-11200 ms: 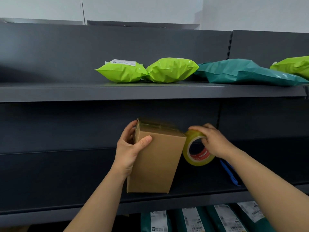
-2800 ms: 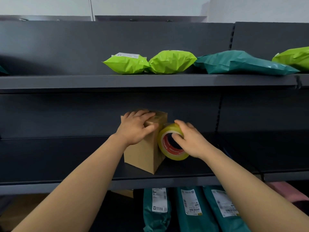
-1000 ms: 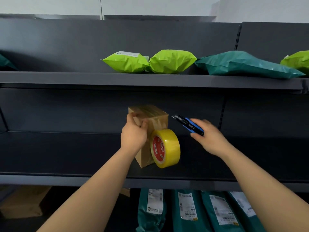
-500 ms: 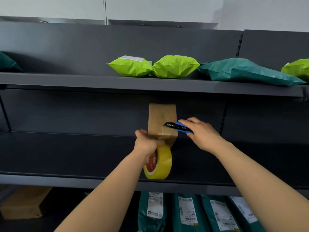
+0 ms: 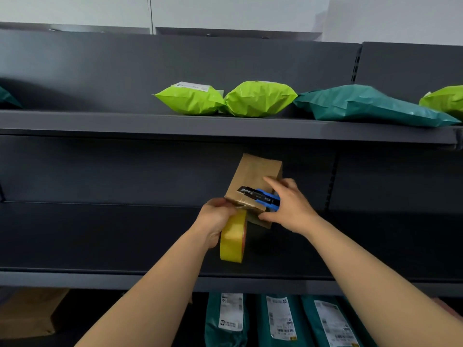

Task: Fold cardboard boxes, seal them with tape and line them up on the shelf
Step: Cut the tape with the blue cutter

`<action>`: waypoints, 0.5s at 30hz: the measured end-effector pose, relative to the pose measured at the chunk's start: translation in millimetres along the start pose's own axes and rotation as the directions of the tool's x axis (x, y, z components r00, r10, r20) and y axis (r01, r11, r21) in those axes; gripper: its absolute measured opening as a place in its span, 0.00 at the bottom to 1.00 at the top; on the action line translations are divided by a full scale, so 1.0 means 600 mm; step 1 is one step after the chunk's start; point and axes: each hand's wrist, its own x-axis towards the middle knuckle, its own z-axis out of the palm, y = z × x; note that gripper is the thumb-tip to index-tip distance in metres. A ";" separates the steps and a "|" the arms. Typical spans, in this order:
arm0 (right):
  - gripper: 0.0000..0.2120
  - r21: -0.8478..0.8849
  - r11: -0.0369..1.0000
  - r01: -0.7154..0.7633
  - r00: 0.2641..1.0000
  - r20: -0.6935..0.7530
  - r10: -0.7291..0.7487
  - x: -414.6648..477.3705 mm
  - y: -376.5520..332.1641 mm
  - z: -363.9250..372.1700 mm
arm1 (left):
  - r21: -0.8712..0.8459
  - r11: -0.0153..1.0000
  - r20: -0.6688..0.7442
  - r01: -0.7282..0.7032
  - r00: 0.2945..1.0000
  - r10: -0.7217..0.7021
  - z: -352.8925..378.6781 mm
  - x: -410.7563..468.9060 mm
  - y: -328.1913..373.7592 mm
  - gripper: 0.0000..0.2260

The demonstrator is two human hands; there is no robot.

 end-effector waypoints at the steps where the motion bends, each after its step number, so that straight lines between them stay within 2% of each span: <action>1: 0.46 -0.011 1.000 -0.022 1.000 -0.008 0.022 0.002 -0.003 0.001 | 0.000 1.000 0.009 -0.005 1.000 0.005 -0.001 -0.001 0.003 0.15; 4: 0.44 -0.013 0.998 -0.056 0.998 -0.028 0.055 0.009 -0.009 -0.004 | 0.009 1.000 0.014 -0.026 1.000 0.026 -0.007 -0.004 0.015 0.16; 9: 0.36 0.083 0.995 -0.056 0.997 -0.051 0.060 0.026 -0.019 -0.026 | -0.025 0.995 0.012 -0.095 0.995 0.096 -0.013 -0.013 0.047 0.17; 15: 0.30 0.166 0.982 -0.088 0.996 -0.017 0.092 0.042 -0.015 -0.037 | 0.033 0.990 0.051 -0.140 0.989 0.138 -0.014 -0.024 0.071 0.17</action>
